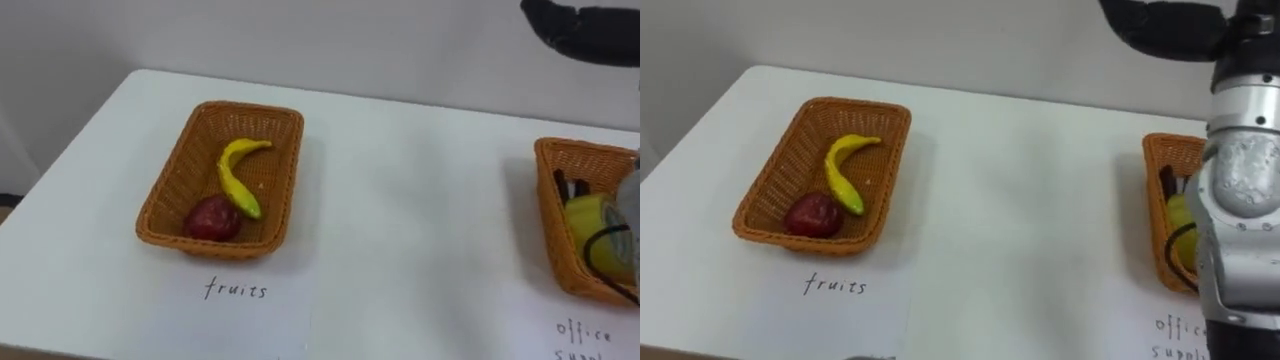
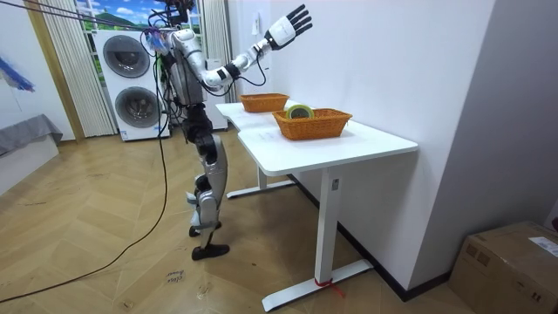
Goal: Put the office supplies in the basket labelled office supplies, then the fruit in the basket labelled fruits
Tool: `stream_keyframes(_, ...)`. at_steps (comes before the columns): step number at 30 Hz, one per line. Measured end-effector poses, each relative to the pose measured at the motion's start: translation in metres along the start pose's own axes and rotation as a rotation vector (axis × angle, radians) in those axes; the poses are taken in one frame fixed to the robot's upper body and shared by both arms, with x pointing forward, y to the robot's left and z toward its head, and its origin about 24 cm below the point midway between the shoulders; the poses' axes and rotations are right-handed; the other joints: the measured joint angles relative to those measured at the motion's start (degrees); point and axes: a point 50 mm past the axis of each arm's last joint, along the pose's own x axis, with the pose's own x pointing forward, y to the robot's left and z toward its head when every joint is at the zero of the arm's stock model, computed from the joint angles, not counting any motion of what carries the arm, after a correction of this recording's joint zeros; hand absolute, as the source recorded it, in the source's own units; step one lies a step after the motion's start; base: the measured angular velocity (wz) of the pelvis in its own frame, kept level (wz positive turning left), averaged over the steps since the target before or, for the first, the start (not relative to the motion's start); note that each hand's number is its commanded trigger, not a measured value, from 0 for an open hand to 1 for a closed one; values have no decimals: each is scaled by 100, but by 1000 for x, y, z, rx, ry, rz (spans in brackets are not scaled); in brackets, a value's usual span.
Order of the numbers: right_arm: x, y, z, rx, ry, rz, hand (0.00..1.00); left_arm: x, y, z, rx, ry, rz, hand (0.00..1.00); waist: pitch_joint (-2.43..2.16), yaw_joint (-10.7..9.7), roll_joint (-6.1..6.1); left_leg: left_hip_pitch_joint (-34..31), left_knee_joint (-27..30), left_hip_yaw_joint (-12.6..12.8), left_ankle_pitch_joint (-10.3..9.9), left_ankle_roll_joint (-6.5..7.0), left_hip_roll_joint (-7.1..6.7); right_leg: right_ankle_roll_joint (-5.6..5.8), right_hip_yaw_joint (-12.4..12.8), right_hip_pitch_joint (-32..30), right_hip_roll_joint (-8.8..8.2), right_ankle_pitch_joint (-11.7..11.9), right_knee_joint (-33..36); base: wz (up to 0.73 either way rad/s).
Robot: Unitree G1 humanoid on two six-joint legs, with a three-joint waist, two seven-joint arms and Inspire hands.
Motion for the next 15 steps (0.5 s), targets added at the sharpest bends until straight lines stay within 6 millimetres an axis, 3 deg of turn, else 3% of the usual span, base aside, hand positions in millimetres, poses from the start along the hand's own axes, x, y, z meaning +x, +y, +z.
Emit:
stream_keyframes(5, -5, -27, -7, 15, 44, -133, 0, -2, -1, -12, 4, 34, -4, 0, 4, -206, -41, 53, -57, 0, -2, -1, -2, 1, 10, 33, 0, 0, -8, -1)
stream_keyframes(9, -10, -56, -11, 51, 77, -306, 0, -5, -1, -25, 4, 66, 0, 0, -25, -352, -112, 56, -37, 23, -2, -2, 1, 1, 29, 16, 6, -1, -10, 0)
stream_keyframes(13, -30, -97, -19, -36, 123, -505, 0, -7, 4, -36, -35, 94, 23, 0, -34, -425, -232, 52, -42, 37, -7, -7, 8, 1, 29, -18, 9, -1, -13, -1)
stream_keyframes(15, -38, -108, -21, -67, 135, -571, 0, -8, 5, -41, -38, 107, 24, 0, -34, -465, -225, 57, -43, 98, -13, -11, 20, 1, 84, -36, 17, -1, -4, -16)
